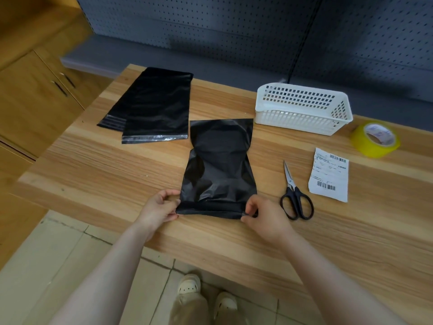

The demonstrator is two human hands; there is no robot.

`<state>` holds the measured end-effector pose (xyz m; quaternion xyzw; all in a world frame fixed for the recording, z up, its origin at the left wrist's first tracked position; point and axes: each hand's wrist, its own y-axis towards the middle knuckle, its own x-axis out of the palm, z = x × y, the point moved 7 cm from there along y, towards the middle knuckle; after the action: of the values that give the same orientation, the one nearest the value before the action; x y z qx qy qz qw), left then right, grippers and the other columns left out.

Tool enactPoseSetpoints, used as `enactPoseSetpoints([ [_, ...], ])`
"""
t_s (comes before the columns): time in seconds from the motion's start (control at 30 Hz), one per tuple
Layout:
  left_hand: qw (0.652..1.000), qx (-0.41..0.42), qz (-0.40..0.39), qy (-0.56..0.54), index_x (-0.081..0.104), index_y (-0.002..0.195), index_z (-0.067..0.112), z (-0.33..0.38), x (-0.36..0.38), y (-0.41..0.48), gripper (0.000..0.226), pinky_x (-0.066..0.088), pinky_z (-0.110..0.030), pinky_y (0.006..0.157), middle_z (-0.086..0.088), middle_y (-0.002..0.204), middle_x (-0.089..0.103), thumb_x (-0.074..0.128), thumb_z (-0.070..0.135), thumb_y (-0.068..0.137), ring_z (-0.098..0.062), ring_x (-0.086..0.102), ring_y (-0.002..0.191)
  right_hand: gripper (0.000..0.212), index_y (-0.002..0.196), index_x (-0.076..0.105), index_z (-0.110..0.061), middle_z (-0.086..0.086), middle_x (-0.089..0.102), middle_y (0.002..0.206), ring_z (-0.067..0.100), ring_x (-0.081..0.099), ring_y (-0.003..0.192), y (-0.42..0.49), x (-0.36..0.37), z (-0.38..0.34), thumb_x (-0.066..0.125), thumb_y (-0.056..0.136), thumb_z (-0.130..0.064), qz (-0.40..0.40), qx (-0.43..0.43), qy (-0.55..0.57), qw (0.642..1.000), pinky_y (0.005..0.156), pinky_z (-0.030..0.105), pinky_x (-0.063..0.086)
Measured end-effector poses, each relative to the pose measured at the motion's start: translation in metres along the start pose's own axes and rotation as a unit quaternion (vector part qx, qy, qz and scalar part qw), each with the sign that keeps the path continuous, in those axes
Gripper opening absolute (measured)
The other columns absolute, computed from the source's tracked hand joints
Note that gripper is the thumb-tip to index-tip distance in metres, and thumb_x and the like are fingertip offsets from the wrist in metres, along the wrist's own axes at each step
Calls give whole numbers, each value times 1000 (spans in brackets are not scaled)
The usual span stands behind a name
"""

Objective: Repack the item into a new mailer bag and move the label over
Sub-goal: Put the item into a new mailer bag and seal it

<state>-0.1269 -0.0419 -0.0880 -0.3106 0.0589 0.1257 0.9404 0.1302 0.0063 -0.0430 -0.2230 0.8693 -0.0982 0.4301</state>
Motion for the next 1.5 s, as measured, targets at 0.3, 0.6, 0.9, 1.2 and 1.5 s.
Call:
enactPoseSetpoints([
  [0.3,1000,9,12,-7,54,105,21,2,1,1,19,51,-22,64,-5,91,65,52,7,92,-14,65,77,32,107,52,-28,-7,68,85,14,63,83,-11,-7,19,38,93,-4,-32,36,101,994,65,23,47],
  [0.6,999,23,0,25,64,92,24,-1,0,-1,21,51,-23,70,-5,98,63,49,9,94,-17,60,88,40,70,56,-15,-6,61,84,13,57,88,-13,-13,27,32,83,13,23,47,114,992,75,22,43],
  [0.9,1000,18,-12,19,64,95,22,1,3,-4,21,50,-22,71,-1,95,65,47,10,95,-11,62,84,15,75,57,-11,0,57,64,16,50,58,-14,-29,32,51,88,-17,176,83,128,972,53,28,39],
  [1.2,999,16,-25,14,66,99,27,3,4,-7,28,49,-19,71,0,94,71,42,12,97,-6,68,78,22,114,50,-17,2,60,89,20,58,78,-3,-14,31,37,97,-12,126,72,7,989,64,29,42],
  [1.5,998,8,-46,40,68,95,26,2,4,-6,38,52,-13,67,5,98,70,41,-1,94,-6,69,79,42,106,70,-22,-1,62,121,17,57,112,8,-1,29,40,92,5,68,64,56,994,89,18,41],
])
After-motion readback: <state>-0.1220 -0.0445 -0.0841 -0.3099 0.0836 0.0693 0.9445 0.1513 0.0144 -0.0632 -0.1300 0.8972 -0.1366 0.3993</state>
